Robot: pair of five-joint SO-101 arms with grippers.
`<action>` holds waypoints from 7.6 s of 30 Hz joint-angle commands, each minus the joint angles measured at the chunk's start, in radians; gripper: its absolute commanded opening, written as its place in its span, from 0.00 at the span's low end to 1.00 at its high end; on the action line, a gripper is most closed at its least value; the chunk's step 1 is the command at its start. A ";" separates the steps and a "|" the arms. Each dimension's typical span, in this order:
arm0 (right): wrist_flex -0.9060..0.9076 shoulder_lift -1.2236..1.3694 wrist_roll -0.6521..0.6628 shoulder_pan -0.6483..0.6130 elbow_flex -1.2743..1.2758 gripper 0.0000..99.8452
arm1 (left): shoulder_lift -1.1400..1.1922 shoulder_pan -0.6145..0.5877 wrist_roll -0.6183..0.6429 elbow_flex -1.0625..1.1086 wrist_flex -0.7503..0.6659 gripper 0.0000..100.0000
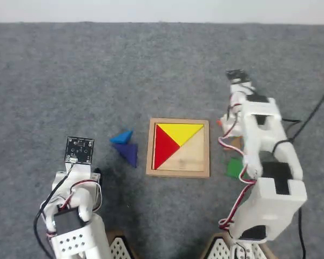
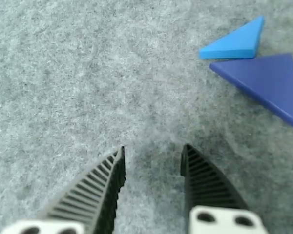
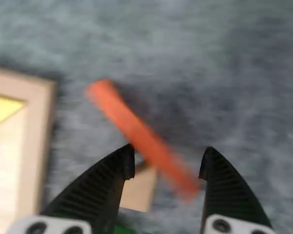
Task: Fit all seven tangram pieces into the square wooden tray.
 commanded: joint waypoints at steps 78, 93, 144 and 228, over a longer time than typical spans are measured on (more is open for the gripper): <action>0.329 0.239 0.075 0.081 -0.569 0.23 | -0.018 -0.002 -0.015 -0.007 0.005 0.19; 0.364 0.249 0.133 -0.051 -0.522 0.21 | -0.018 -0.002 -0.015 -0.007 0.005 0.19; 0.506 0.555 0.245 0.054 -0.807 0.20 | -0.018 -0.002 -0.015 -0.007 0.005 0.19; 0.236 -0.469 0.153 -0.096 0.255 0.30 | -0.018 -0.002 -0.015 -0.007 0.005 0.19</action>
